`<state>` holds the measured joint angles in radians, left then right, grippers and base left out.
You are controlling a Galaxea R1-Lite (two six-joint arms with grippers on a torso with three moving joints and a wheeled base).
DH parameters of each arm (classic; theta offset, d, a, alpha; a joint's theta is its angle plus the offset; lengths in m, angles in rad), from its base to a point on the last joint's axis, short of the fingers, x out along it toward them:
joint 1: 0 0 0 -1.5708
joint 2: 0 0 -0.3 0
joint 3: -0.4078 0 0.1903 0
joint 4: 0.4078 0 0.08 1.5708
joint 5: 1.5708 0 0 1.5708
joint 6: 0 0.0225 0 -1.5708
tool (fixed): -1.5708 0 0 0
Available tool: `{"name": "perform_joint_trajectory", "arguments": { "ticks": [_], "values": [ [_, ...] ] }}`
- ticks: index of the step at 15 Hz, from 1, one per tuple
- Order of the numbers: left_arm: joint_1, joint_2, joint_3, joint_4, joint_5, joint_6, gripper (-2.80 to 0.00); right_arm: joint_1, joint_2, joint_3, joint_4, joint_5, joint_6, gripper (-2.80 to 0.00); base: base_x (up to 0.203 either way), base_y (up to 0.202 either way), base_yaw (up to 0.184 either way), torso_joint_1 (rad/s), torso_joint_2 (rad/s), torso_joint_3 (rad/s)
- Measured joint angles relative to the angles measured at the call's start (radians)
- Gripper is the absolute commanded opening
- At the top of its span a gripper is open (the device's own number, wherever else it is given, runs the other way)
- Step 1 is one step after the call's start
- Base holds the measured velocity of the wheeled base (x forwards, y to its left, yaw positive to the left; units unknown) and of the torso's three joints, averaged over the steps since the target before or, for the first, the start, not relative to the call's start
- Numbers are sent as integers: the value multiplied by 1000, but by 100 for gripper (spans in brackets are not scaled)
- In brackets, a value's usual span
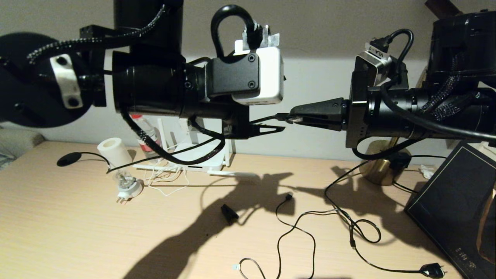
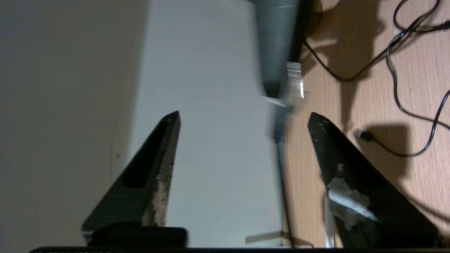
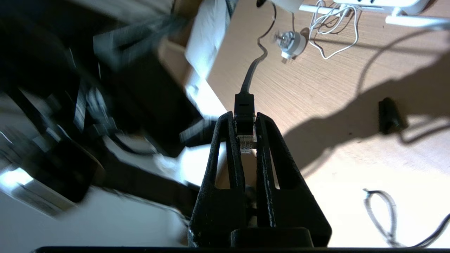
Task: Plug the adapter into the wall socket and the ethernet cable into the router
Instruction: Hand it to the other hand
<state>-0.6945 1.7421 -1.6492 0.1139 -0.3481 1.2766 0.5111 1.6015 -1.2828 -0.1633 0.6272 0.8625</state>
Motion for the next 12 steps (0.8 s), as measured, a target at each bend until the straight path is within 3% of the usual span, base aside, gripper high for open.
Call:
{"name": "perform_joint_trajectory", "arguments": {
  "ticks": [2, 5, 8, 10, 12],
  "values": [
    [5, -45, 146, -113, -38, 2, 0, -22, -1, -29, -1, 26, 139, -280, 0, 0, 0, 0, 0, 0],
    [12, -129, 395, -347, -90, 13, 0, -67, -2, -63, -2, 173, 325, -280, 0, 0, 0, 0, 0, 0],
    [22, -165, 527, -649, -245, 30, 0, -81, 2, -80, -2, 316, 456, -280, 0, 0, 0, 0, 0, 0],
    [35, -156, 551, -793, -324, 35, 0, -84, 9, -82, -1, 355, 493, -280, 0, 0, 0, 0, 0, 0],
    [52, -133, 553, -873, -361, 35, 0, -85, 11, -84, 2, 356, 495, -280, 0, 0, 0, 0, 0, 0]
  ]
}}
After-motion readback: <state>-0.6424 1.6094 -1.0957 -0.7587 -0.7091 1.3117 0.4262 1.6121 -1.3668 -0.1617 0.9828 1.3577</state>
